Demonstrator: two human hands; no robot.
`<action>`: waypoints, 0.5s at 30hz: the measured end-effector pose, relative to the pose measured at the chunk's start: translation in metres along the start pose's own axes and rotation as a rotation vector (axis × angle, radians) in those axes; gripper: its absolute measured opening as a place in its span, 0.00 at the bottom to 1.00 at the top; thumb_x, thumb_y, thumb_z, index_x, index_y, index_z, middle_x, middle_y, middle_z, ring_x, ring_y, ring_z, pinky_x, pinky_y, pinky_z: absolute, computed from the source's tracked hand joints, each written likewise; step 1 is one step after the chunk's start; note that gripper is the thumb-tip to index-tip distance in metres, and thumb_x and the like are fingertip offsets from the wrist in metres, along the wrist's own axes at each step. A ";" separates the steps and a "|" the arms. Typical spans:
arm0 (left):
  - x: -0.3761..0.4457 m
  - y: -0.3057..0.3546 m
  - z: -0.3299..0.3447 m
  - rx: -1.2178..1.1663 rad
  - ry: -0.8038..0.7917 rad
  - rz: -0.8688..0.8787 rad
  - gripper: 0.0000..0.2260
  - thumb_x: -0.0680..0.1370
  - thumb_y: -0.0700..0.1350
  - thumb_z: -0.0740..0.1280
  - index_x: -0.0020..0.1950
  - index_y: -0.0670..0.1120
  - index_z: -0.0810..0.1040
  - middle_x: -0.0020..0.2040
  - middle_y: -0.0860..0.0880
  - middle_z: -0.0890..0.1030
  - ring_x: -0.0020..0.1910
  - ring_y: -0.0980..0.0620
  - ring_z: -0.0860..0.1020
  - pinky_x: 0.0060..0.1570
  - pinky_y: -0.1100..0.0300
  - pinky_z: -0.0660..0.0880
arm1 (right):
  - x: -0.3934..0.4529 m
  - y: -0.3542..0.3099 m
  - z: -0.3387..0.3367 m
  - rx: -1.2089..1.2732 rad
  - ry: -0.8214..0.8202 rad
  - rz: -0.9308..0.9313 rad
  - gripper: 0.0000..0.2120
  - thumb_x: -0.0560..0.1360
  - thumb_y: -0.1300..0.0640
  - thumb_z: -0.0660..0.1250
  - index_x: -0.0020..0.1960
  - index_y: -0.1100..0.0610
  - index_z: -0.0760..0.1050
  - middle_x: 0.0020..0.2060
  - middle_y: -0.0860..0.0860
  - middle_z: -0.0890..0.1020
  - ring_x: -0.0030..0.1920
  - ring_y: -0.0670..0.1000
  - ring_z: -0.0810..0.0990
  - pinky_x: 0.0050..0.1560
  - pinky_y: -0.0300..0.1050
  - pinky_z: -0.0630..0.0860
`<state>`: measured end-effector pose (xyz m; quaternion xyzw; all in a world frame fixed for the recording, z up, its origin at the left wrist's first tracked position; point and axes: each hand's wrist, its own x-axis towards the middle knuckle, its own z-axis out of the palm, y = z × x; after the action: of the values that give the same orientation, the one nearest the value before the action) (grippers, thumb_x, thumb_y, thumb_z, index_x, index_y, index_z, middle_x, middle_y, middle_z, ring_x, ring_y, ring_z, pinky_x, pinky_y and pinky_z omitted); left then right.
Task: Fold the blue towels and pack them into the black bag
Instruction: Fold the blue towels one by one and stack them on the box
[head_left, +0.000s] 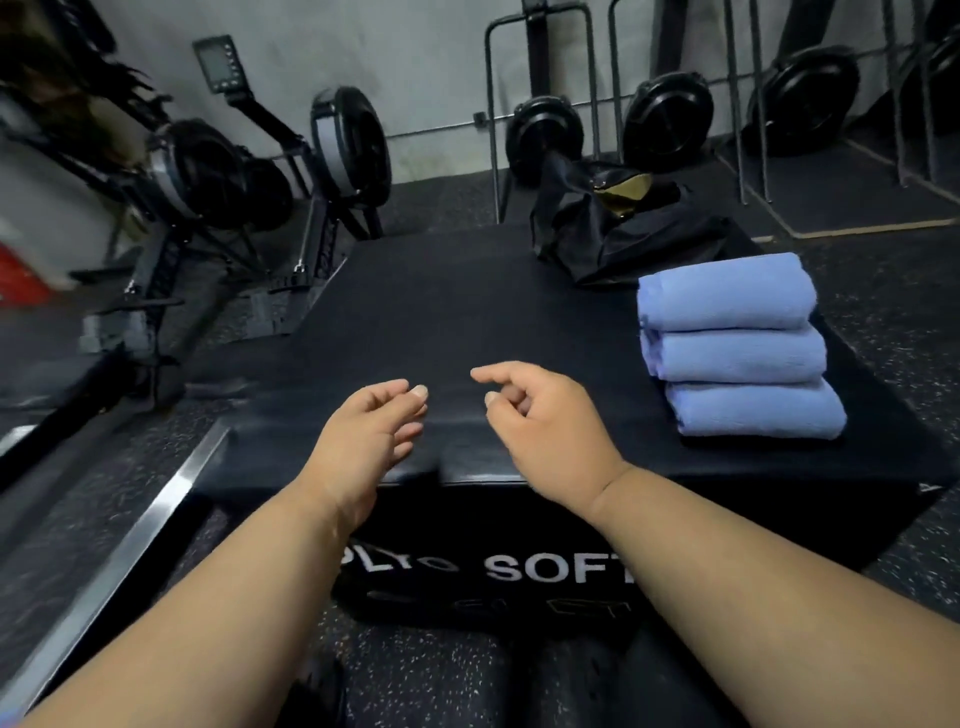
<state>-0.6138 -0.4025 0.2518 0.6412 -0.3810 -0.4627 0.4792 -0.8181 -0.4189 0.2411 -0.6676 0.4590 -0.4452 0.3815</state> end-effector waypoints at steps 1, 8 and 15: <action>-0.008 -0.006 -0.025 0.007 0.030 0.000 0.14 0.79 0.54 0.74 0.63 0.52 0.80 0.55 0.51 0.87 0.53 0.54 0.85 0.52 0.58 0.77 | -0.005 -0.008 0.017 0.019 -0.058 0.016 0.13 0.81 0.57 0.67 0.60 0.42 0.83 0.35 0.49 0.80 0.33 0.43 0.75 0.43 0.41 0.78; -0.082 -0.080 -0.218 0.013 0.327 -0.086 0.24 0.70 0.57 0.79 0.62 0.50 0.79 0.50 0.51 0.85 0.46 0.54 0.81 0.54 0.56 0.74 | -0.048 -0.061 0.164 0.094 -0.408 0.083 0.11 0.81 0.57 0.66 0.59 0.44 0.83 0.34 0.47 0.79 0.34 0.44 0.77 0.40 0.39 0.75; -0.167 -0.199 -0.397 0.221 0.738 -0.353 0.10 0.77 0.44 0.76 0.53 0.40 0.81 0.32 0.50 0.79 0.35 0.49 0.77 0.40 0.58 0.77 | -0.089 -0.094 0.321 0.083 -0.741 0.155 0.10 0.82 0.57 0.65 0.57 0.45 0.81 0.47 0.60 0.85 0.40 0.58 0.81 0.43 0.55 0.79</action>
<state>-0.2715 -0.0929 0.1423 0.8667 -0.1153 -0.2334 0.4255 -0.5056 -0.2752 0.2049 -0.7306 0.3207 -0.1613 0.5808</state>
